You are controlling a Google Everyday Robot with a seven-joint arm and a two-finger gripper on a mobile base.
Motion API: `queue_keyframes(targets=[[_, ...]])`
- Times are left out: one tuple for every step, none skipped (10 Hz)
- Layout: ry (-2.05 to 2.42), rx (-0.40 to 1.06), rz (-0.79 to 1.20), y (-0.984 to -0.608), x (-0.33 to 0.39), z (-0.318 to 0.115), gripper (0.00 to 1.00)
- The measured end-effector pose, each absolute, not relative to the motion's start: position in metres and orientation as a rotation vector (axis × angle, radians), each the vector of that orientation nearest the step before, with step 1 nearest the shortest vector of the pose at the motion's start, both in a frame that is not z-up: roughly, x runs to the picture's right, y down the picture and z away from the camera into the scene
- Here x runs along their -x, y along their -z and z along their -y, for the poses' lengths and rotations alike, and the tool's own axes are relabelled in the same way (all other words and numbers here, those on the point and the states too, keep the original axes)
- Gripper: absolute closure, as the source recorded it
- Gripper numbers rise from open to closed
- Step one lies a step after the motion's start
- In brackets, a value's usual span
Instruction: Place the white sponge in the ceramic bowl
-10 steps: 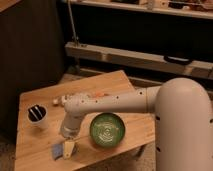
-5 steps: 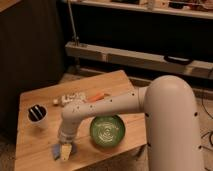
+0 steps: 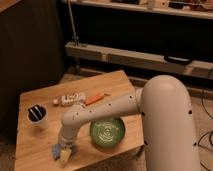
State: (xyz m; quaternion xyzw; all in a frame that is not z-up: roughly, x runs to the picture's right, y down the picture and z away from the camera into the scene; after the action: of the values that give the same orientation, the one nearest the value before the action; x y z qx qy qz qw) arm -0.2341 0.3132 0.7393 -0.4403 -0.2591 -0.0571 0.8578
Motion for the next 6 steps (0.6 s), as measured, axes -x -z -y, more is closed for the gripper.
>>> queue_keyframes(targets=[[0.11, 0.924, 0.537, -0.74, 0.234, -0.31, 0.63], [0.1, 0.923, 0.531, -0.739, 0.232, -0.304, 0.73], [0.086, 0.923, 0.527, -0.738, 0.23, -0.295, 0.81], [0.071, 0.921, 0.527, -0.737, 0.224, -0.279, 0.92], [0.053, 0.916, 0.533, -0.737, 0.218, -0.26, 0.98], [0.031, 0.906, 0.544, -0.736, 0.209, -0.232, 1.0]])
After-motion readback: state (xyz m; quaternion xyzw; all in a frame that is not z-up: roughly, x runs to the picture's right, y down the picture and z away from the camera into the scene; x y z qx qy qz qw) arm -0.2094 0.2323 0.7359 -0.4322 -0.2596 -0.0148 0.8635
